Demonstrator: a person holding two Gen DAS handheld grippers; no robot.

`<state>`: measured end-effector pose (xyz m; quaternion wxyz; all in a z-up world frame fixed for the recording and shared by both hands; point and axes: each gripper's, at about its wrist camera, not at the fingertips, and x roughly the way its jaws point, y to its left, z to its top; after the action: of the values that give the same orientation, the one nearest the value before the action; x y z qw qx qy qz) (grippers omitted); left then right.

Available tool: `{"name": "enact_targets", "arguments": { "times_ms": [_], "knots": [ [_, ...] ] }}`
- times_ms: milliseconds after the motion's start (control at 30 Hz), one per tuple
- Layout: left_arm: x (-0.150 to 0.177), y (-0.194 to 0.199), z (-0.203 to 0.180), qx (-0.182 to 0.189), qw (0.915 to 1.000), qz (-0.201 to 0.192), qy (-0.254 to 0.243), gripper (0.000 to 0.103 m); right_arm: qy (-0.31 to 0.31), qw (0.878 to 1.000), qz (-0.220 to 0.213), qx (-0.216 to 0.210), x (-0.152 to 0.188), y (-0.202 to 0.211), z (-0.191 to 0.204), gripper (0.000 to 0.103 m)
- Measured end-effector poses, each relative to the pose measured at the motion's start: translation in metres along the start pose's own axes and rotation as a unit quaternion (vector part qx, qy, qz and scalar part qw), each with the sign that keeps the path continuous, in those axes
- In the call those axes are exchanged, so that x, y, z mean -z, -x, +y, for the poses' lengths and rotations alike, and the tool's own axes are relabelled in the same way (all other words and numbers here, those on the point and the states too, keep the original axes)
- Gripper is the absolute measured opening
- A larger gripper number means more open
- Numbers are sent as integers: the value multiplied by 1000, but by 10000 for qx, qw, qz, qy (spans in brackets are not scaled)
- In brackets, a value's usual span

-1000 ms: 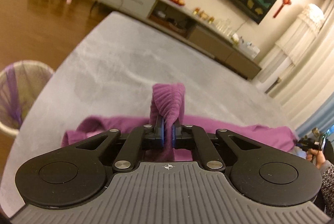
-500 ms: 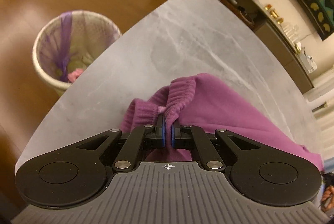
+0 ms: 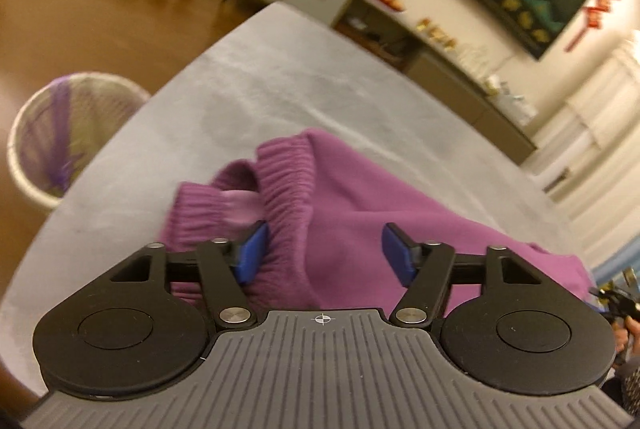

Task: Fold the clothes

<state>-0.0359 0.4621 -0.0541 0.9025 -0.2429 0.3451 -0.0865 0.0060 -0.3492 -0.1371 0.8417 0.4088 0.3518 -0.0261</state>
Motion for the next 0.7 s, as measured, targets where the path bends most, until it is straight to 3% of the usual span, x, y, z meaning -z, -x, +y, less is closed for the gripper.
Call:
{"name": "enact_targets", "arguments": {
  "times_ms": [67, 100, 133, 167, 333, 400, 467, 533, 600, 700],
  "knots": [
    [3, 1, -9, 114, 9996, -11, -274, 54, -1, 9999, -63, -117, 7, 1, 7, 52],
    [3, 1, -13, 171, 9990, 0, -412, 37, 27, 9996, -78, -255, 10, 1, 11, 52],
    [0, 3, -16, 217, 9987, -10, -455, 4, 49, 9991, -140, -391, 13, 3, 15, 52],
    [-3, 5, -17, 261, 9986, -29, -469, 0, 79, 9986, -193, -482, 17, 4, 19, 52],
    [-20, 12, -17, 438, 9987, -145, -237, 0, -97, 9969, 83, -782, 23, -16, 24, 52],
    [-22, 8, -11, 300, 9994, -57, -170, 0, -182, 9968, 57, -771, 24, -17, 26, 51],
    [-16, 5, -4, 144, 9998, 72, -152, 6, -220, 9970, -40, -744, 25, -14, 29, 52],
    [-6, 8, -1, -81, 9996, 40, -267, 42, -187, 9975, -84, -670, 29, -15, 32, 54],
    [4, 11, -2, -92, 9992, -25, -393, 60, -153, 9980, -128, -597, 33, -17, 34, 52],
    [16, 13, -7, -52, 9976, -60, -692, 67, -103, 9986, -194, -487, 39, -19, 39, 52]
  ]
}}
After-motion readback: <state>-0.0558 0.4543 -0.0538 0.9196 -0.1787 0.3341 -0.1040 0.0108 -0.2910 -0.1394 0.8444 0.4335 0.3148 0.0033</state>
